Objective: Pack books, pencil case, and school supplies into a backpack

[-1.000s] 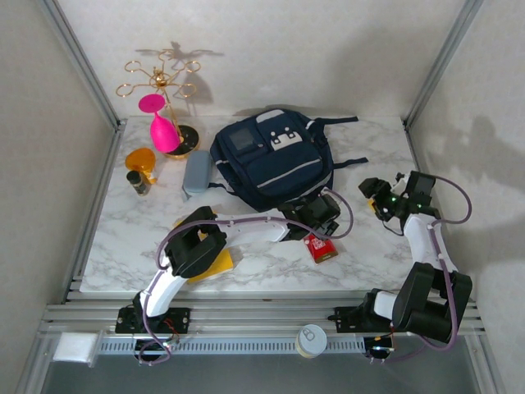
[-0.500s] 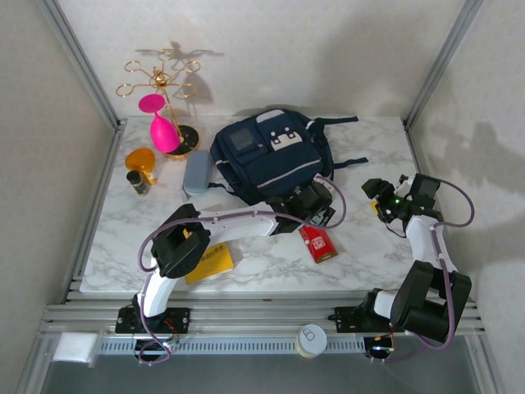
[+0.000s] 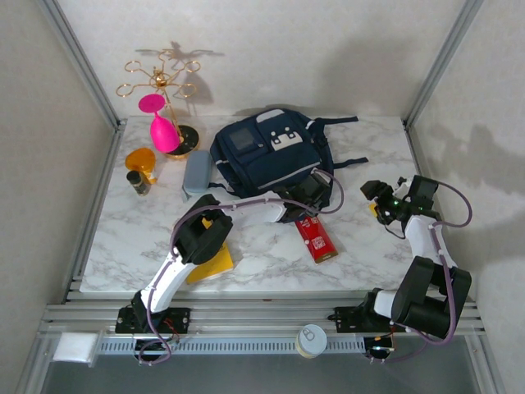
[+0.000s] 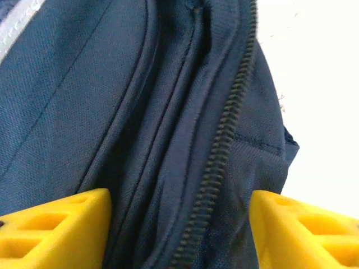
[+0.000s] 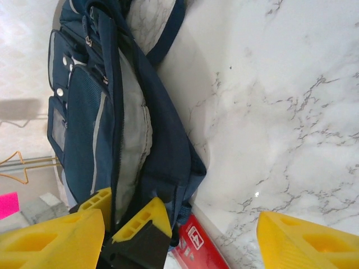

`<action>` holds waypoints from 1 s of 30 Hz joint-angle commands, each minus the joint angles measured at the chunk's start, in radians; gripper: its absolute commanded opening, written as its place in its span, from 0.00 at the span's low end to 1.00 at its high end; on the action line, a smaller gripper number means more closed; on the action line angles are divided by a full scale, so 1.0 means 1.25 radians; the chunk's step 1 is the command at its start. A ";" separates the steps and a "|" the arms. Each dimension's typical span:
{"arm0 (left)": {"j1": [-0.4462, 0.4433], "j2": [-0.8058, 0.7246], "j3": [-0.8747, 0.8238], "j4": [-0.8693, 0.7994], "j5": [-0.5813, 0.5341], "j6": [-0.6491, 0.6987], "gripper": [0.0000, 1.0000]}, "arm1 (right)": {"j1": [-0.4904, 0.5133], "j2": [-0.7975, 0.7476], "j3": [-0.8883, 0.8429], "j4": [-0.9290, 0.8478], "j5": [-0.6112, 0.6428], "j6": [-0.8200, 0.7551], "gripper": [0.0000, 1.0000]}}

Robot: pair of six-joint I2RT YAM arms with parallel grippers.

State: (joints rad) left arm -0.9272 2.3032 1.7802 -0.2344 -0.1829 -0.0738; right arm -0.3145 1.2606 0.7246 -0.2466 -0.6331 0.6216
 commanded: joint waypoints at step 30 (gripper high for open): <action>0.203 -0.241 0.185 -0.074 0.068 -0.089 0.00 | 0.298 0.466 0.267 0.189 -0.002 -0.030 0.53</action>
State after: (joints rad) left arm -0.6838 2.0281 1.9709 -0.3992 -0.0818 -0.1333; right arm 0.0273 1.7702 0.9939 -0.0650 -0.6254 0.5888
